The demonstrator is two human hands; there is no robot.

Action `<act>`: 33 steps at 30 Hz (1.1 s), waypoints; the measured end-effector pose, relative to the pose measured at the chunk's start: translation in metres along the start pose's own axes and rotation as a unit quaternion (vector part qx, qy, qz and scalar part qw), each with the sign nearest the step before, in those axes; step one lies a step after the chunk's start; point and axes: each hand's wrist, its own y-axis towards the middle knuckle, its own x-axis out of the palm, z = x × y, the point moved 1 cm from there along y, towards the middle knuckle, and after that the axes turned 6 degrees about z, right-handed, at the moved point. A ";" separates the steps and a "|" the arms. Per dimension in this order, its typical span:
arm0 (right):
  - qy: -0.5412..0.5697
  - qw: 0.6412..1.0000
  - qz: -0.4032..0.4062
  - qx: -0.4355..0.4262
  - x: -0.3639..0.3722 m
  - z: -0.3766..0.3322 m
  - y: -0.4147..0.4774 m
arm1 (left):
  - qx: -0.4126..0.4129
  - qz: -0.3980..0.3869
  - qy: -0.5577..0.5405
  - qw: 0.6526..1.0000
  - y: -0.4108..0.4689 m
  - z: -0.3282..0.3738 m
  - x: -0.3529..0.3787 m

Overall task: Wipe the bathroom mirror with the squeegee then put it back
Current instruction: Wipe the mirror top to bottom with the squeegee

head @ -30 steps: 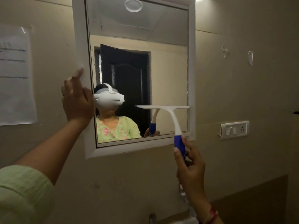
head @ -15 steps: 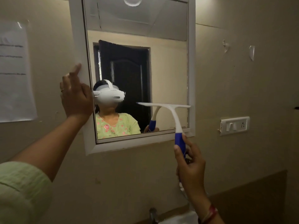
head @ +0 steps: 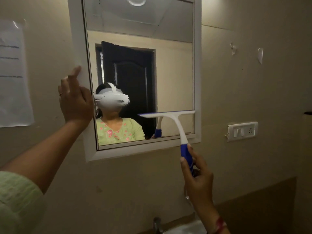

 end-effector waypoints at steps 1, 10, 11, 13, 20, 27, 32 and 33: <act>0.002 1.000 0.004 0.001 0.001 0.000 0.001 | -0.002 0.001 0.000 1.000 0.000 0.000 0.000; 0.006 0.999 0.001 0.040 -0.007 0.011 -0.036 | -0.004 -0.005 0.004 1.000 0.000 -0.001 0.000; 0.003 0.999 0.001 0.035 -0.006 0.007 -0.029 | -0.002 -0.004 0.004 1.000 0.000 -0.001 0.000; 0.004 0.999 0.006 0.036 -0.005 0.000 -0.016 | 0.002 -0.003 0.004 1.000 0.000 -0.001 0.000; 0.011 0.996 0.009 0.093 -0.012 0.006 -0.038 | 0.004 -0.006 0.004 1.000 0.000 -0.002 0.001; 0.007 0.996 0.014 0.092 -0.009 -0.009 -0.027 | 0.004 -0.007 0.002 1.000 -0.001 0.000 0.001; 0.001 0.995 0.012 0.098 -0.013 -0.012 -0.028 | 0.001 -0.007 0.000 1.000 0.000 -0.002 0.001; -0.003 0.994 0.007 0.105 -0.015 -0.011 -0.031 | 0.000 -0.007 0.000 1.000 0.000 -0.002 0.001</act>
